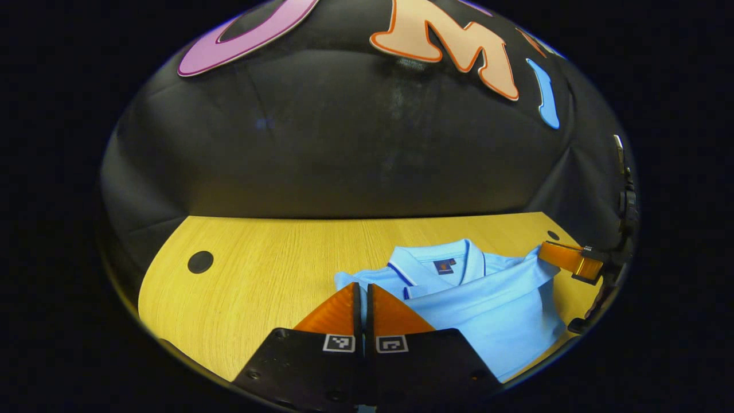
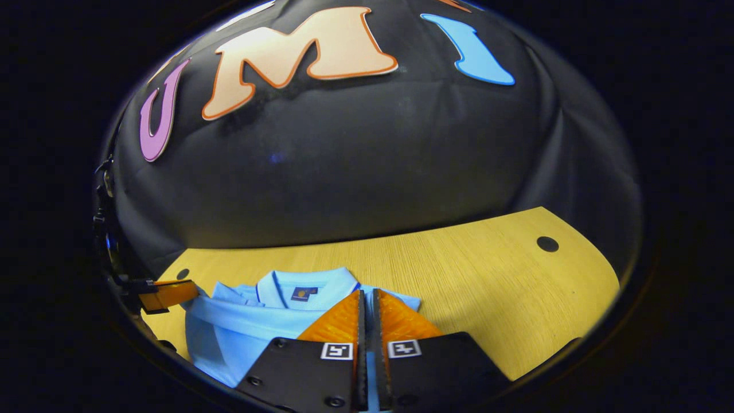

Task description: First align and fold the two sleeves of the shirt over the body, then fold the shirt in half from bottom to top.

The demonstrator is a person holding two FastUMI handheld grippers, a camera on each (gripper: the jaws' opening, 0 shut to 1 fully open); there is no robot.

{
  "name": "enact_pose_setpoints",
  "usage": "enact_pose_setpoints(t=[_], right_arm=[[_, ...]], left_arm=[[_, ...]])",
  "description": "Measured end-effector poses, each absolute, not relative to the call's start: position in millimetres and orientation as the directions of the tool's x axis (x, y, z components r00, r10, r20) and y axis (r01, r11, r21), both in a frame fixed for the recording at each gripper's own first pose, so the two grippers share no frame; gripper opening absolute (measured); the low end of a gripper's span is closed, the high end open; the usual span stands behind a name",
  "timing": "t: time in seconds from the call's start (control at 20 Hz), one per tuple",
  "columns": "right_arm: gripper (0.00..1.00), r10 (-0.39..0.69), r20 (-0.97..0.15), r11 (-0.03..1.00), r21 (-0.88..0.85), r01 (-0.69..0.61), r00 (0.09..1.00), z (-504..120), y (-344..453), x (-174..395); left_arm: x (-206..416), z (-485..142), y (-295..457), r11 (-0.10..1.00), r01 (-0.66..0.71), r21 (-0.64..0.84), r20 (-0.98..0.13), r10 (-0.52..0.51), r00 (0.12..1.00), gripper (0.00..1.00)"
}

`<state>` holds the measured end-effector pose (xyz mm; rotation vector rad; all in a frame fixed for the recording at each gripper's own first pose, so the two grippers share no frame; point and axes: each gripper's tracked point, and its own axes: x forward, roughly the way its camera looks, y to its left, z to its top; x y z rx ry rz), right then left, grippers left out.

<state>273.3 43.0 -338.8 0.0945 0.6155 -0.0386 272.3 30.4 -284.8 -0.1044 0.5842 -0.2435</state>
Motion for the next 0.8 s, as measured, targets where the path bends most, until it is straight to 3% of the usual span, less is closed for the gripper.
enact_pose_setpoints(t=[0.05,0.15,0.2,0.3,0.45,0.8], right_arm=[[0.27,-0.010,-0.587,0.995,0.073,0.065,0.809,-340,44,270],[0.76,-0.017,-0.545,0.997,0.055,0.056,0.838,-326,45,268],[1.00,-0.027,-0.512,0.998,0.037,0.053,0.859,-314,44,267],[0.99,-0.029,-0.432,0.999,0.003,0.034,0.901,-283,45,256],[0.98,-0.006,-0.336,1.000,-0.029,-0.003,0.942,-237,50,229],[0.99,0.026,-0.260,0.999,-0.033,-0.035,0.965,-165,53,152]], left_arm=[[271,-284,31,0.965,0.186,-0.184,-0.525,-0.256,0.812,0.00],[267,-259,35,0.963,0.181,-0.200,-0.462,-0.256,0.849,0.09],[269,-259,39,0.967,0.172,-0.189,-0.445,-0.240,0.863,0.37],[259,-235,44,0.973,0.163,-0.162,-0.398,-0.216,0.892,0.92],[232,-201,48,0.981,0.151,-0.121,-0.346,-0.184,0.920,0.96],[144,-125,42,0.987,0.141,-0.075,-0.224,-0.155,0.962,0.95]])
